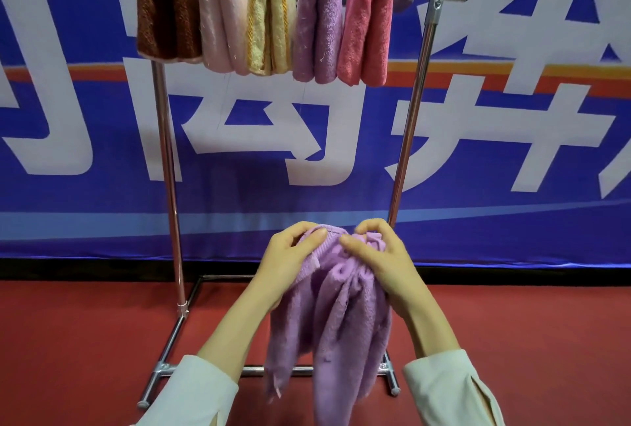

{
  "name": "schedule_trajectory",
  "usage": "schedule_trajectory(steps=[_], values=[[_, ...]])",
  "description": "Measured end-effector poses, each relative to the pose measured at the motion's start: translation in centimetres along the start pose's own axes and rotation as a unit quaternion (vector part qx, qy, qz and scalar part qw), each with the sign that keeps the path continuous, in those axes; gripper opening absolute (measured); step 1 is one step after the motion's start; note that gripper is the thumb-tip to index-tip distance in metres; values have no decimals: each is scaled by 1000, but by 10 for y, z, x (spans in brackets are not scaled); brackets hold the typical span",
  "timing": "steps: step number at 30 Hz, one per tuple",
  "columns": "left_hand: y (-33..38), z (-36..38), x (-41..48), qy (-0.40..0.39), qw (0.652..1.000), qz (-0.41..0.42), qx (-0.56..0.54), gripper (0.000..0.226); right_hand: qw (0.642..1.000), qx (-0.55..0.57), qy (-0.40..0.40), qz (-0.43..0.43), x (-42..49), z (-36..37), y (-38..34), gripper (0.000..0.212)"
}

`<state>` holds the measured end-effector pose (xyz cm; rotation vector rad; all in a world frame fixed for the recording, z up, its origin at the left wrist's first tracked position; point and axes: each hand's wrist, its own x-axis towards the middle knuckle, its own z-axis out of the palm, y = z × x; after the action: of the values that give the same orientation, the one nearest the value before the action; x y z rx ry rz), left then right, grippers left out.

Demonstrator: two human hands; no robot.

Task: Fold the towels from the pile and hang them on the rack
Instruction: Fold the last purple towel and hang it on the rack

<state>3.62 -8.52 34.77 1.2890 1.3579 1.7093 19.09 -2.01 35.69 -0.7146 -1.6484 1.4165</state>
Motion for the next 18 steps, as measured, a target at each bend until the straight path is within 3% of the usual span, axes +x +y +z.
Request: schedule_trajectory(steps=[2,4,5,13,18], values=[[4,2,-3,-18,1000,7,7,15,997,-50,-55,17,-1,2,1,41],[5,1,-4,-17,1000,6,6,14,996,-41,-81,15,-2,4,0,22],[5,0,-4,-17,1000,2,5,13,997,-25,-77,12,-3,6,-2,10],[-11,-11,2,31,989,-62,134,8,999,31,-1,19,-3,0,-5,20],[-10,-13,1,45,993,-105,-28,9,993,73,86,21,1,-5,-1,12]])
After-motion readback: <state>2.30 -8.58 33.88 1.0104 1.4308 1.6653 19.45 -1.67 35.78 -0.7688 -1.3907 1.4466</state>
